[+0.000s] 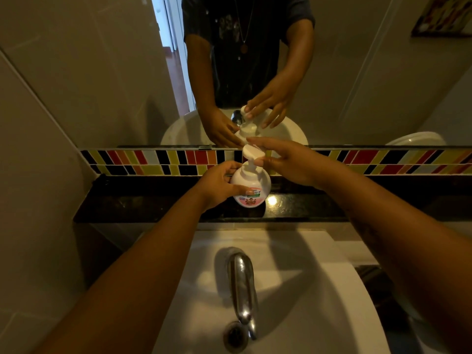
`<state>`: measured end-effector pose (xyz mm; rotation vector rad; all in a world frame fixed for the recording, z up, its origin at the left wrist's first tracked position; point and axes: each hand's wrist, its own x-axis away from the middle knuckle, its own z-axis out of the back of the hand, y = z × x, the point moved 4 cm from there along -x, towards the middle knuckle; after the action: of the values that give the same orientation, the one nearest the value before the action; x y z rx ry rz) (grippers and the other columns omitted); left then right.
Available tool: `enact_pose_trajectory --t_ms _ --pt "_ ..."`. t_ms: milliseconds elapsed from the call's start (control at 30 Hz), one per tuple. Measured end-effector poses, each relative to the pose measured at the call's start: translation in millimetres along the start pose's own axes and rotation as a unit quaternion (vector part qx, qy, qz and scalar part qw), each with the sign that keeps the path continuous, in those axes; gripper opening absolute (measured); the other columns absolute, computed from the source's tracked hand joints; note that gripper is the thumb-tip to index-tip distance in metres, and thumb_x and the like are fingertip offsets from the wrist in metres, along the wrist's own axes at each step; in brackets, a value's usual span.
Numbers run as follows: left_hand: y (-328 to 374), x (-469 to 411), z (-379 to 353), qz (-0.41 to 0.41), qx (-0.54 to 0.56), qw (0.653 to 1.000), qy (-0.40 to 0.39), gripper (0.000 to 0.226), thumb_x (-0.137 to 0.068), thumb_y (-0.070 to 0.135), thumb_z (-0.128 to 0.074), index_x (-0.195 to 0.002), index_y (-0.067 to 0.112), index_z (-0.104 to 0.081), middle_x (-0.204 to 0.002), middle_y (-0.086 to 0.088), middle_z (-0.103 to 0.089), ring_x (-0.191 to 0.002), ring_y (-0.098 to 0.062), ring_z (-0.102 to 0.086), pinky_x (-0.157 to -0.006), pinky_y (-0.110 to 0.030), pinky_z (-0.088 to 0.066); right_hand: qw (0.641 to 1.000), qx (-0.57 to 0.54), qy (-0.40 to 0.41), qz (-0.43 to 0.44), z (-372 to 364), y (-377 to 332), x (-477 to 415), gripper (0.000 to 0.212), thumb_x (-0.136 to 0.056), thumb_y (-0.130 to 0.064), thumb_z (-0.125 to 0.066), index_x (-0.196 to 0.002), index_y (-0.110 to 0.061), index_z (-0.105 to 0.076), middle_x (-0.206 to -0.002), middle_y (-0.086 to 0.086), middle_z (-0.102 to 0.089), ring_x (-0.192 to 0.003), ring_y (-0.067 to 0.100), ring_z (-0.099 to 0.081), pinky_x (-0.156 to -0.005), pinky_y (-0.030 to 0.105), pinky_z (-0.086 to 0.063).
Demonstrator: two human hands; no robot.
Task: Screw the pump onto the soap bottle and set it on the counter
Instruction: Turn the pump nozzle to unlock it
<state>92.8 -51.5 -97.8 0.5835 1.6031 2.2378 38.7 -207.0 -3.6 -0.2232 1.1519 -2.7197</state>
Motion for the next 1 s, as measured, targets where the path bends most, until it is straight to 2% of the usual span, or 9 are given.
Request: enact_pose_trajectory --t_ms 133,233,367,433,533,600,700,767,1000 --pt "-0.6 -0.4 -0.1 0.003 -0.002 1.000 -0.001 0.062 -0.066 0.015 -0.085 -0.120 0.020 -0.055 -0.115 0.003 -0.065 -0.101 -0.012 -0.063 -0.074 -0.026 -0.057 1.000 -0.010 0.001 -0.004 -2.0 1.6 0.6 0.053 -0.092 -0.031 -0.050 -0.143 -0.031 -0.033 -0.152 0.005 -0.036 -0.137 0.026 -0.035 -0.103 0.033 -0.032" --pt "1.1 0.8 -0.6 0.003 0.001 1.000 -0.004 0.061 -0.066 0.016 -0.085 -0.118 0.023 -0.055 -0.112 0.005 -0.065 -0.097 -0.009 -0.064 -0.068 -0.021 -0.056 0.999 -0.031 0.011 0.000 -1.9 2.6 1.1 0.054 -0.091 -0.032 -0.052 -0.142 -0.032 -0.033 -0.152 0.004 -0.036 -0.137 0.025 -0.034 -0.101 0.033 -0.031" --pt "2.3 1.8 -1.3 -0.001 0.010 1.000 -0.010 0.062 -0.066 0.013 -0.085 -0.118 0.024 -0.054 -0.116 0.003 -0.064 -0.105 -0.016 -0.063 -0.073 -0.026 -0.057 0.995 -0.094 0.043 0.001 -9.4 11.3 4.1 0.070 -0.085 -0.033 -0.062 -0.144 -0.037 -0.026 -0.153 0.001 -0.033 -0.131 0.013 -0.033 -0.095 0.029 -0.035" --pt "1.0 3.8 -1.6 0.001 0.002 1.000 -0.006 0.077 -0.064 0.011 -0.085 -0.130 0.022 -0.048 -0.124 0.001 -0.059 -0.111 -0.021 -0.060 -0.081 -0.034 -0.056 0.991 -0.105 0.079 -0.015 -18.4 25.0 7.6 0.076 -0.080 -0.031 -0.068 -0.143 -0.037 -0.026 -0.152 0.000 -0.034 -0.124 0.008 -0.033 -0.091 0.029 -0.037" --pt "-4.0 9.3 3.2 -0.006 0.004 1.000 0.021 0.097 -0.060 0.015 -0.088 -0.142 0.019 -0.036 -0.134 -0.001 -0.054 -0.114 -0.022 -0.057 -0.088 -0.043 -0.054 0.987 -0.099 0.104 -0.065 -36.4 54.3 14.2 0.074 -0.078 -0.029 -0.070 -0.141 -0.036 -0.032 -0.151 0.000 -0.037 -0.134 0.019 -0.036 -0.098 0.036 -0.038" --pt "-6.8 12.6 6.2 -0.019 0.006 0.999 0.031 0.091 -0.063 0.018 -0.088 -0.140 0.018 -0.039 -0.134 -0.002 -0.055 -0.113 -0.021 -0.059 -0.084 -0.037 -0.056 0.986 -0.097 0.107 -0.088 -48.4 69.4 18.9 0.071 -0.079 -0.027 -0.070 -0.141 -0.032 -0.036 -0.149 0.001 -0.041 -0.136 0.024 -0.037 -0.107 0.046 -0.037" --pt "-8.8 16.5 3.5 -0.031 0.020 0.999 0.032 0.072 -0.067 0.015 -0.085 -0.131 0.016 -0.050 -0.124 -0.001 -0.060 -0.108 -0.021 -0.063 -0.077 -0.028 -0.057 0.981 -0.129 0.114 -0.084 -63.4 77.6 23.2 0.065 -0.079 -0.023 -0.069 -0.137 -0.029 -0.041 -0.141 0.001 -0.050 -0.130 0.023 -0.045 -0.102 0.039 -0.039" --pt "-10.0 17.4 0.5 -0.036 0.019 0.998 0.038 0.059 -0.069 0.010 -0.082 -0.121 0.018 -0.055 -0.117 -0.001 -0.064 -0.106 -0.021 -0.065 -0.078 -0.030 -0.058 0.980 -0.130 0.120 -0.093 -70.8 79.7 22.3 0.063 -0.081 -0.023 -0.068 -0.138 -0.026 -0.042 -0.140 0.003 -0.052 -0.127 0.024 -0.047 -0.100 0.038 -0.040" --pt "-1.3 10.6 24.4 -0.060 0.010 0.996 0.070 0.051 -0.073 0.010 -0.079 -0.119 0.020 -0.057 -0.115 -0.001 -0.065 -0.101 -0.015 -0.066 -0.078 -0.027 -0.057 0.974 -0.136 0.175 -0.055 -65.3 57.5 -5.3 0.053 -0.082 -0.023 -0.067 -0.132 -0.023 -0.047 -0.132 0.006 -0.058 -0.119 0.024 -0.055 -0.098 0.042 -0.047"
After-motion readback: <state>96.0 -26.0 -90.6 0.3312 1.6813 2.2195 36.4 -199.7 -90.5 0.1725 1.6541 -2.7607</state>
